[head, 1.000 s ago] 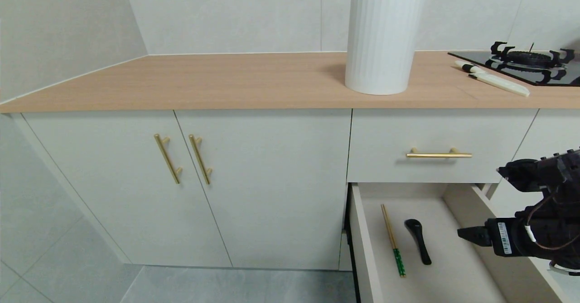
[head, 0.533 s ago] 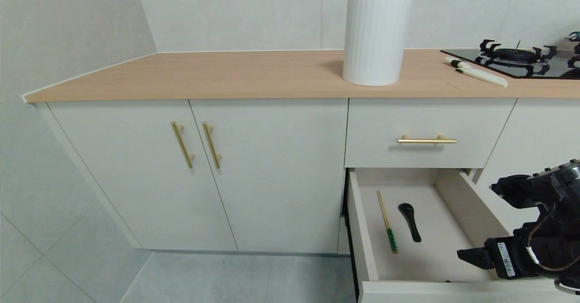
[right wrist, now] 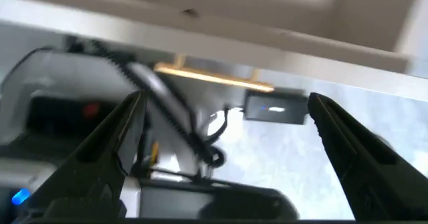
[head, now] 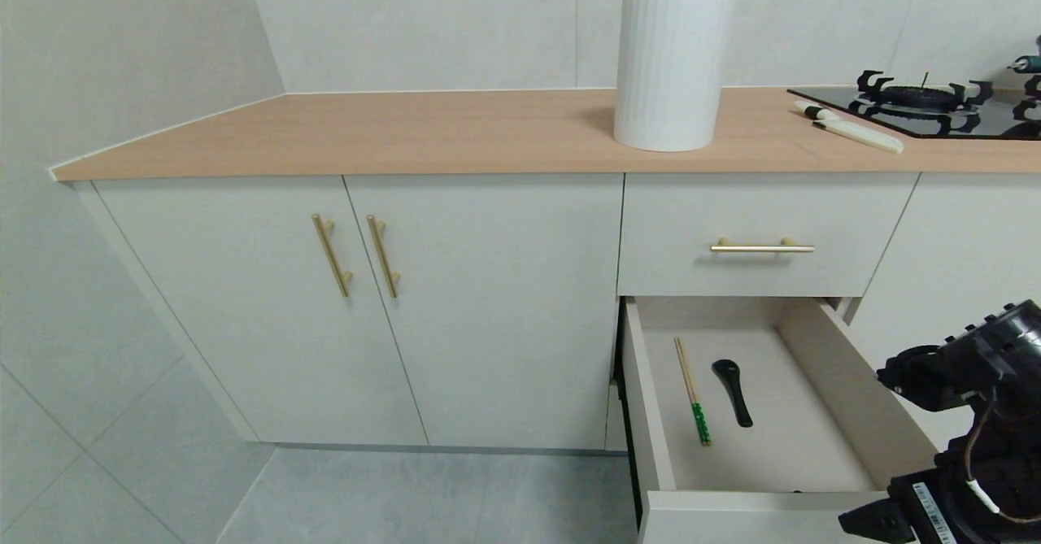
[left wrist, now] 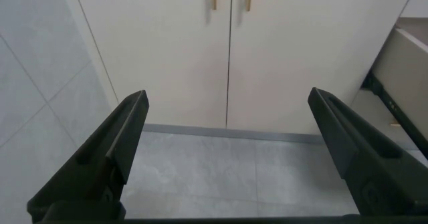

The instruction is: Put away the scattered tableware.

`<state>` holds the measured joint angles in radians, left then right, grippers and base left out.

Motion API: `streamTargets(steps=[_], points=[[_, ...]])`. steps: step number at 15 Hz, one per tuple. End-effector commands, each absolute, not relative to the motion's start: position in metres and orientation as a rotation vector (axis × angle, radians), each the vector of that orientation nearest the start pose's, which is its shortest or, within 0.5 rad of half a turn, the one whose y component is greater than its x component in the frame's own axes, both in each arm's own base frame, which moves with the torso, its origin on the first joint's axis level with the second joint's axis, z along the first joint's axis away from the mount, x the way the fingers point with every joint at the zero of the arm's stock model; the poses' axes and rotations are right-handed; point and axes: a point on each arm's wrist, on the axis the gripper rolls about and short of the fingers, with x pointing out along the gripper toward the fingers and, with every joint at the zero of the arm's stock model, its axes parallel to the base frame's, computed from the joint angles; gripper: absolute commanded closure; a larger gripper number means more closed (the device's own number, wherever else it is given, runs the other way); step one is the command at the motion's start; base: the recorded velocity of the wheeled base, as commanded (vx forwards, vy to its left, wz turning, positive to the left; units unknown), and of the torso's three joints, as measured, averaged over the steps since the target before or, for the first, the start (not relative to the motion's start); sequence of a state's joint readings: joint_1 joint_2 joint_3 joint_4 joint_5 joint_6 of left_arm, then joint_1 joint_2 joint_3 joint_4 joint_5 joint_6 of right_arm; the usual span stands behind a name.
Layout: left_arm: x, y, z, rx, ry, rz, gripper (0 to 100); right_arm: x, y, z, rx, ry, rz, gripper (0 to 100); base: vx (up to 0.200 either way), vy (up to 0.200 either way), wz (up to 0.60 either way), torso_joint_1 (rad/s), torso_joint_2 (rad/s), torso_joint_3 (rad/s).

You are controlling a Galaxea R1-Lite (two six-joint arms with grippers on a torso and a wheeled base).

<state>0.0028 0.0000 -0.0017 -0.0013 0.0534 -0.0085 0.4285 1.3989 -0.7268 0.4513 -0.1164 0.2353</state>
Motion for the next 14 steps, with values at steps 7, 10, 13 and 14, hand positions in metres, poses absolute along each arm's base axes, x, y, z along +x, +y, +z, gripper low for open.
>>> streamTargets(steps=[7,10,13,14], points=[[-0.023,0.001,0.076,-0.009,-0.003,0.057,0,0.181,0.084,0.126,-0.105,1.320,0.138,0,0.000,0.000,0.00,0.000,0.00,0.000],[-0.023,0.001,0.076,-0.009,-0.003,0.057,0,0.195,0.091,0.108,-0.098,1.393,0.093,0,0.000,0.000,0.00,0.000,0.00,0.000],[-0.023,0.001,0.076,-0.009,-0.003,0.057,0,0.201,0.093,0.106,-0.066,1.343,0.088,0,0.000,0.000,0.00,0.000,0.00,0.000],[-0.023,0.001,0.076,-0.009,-0.003,0.057,0,0.202,0.094,0.106,-0.057,1.324,0.089,0,0.000,0.000,0.00,0.000,0.00,0.000]])
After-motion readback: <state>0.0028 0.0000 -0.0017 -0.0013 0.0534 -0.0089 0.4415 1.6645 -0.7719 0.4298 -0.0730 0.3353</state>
